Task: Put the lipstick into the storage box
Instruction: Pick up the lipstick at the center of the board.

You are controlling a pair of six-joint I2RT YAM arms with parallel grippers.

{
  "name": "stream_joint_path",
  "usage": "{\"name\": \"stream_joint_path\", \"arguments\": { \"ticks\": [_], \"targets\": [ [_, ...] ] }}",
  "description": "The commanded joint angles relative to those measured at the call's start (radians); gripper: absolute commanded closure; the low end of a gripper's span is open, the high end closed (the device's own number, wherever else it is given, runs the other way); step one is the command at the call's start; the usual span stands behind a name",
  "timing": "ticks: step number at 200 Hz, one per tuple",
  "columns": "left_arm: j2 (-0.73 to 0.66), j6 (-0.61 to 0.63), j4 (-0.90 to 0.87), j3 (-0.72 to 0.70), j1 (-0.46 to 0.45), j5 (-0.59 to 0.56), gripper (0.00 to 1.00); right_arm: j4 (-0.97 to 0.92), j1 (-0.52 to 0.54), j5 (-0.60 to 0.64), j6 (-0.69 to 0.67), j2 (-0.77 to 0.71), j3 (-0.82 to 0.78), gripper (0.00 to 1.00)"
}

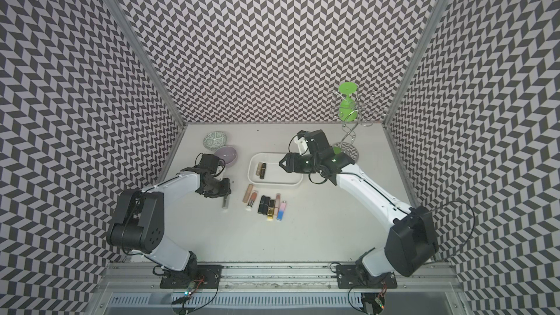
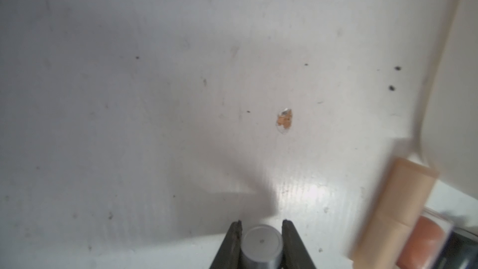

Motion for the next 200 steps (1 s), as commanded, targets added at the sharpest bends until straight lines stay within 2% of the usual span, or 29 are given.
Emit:
{"name": "stream_joint_path", "arguments": {
  "ticks": [1,31,81,113,145,176,200],
  "targets": [
    [-0.090,-0.045,0.050,-0.004,0.024,0.154,0.77,0.055,-0.004,-0.059,-0.038,-0.038,0.018,0.29],
    [-0.178,-0.130,0.133,-0.006,0.029,0.305,0.77,0.115,-0.007,-0.185,-0.052,-0.043,0.016,0.21],
    [-0.292,-0.341,0.275,-0.014,0.027,0.475,0.76,0.190,-0.014,-0.422,-0.054,-0.046,-0.003,0.20],
    [-0.361,-0.450,0.376,-0.023,0.025,0.595,0.75,0.280,-0.013,-0.567,0.005,-0.047,-0.040,0.19],
    [-0.373,-0.526,0.461,-0.006,-0.036,0.680,0.74,0.363,0.008,-0.602,0.058,-0.059,-0.067,0.20],
    [-0.382,-0.632,0.594,0.008,-0.121,0.695,0.73,0.348,0.038,-0.602,0.050,-0.048,-0.055,0.21],
    [-0.377,-0.652,0.626,0.043,-0.157,0.703,0.73,0.347,0.047,-0.593,0.054,-0.045,-0.052,0.22]
  ]
}}
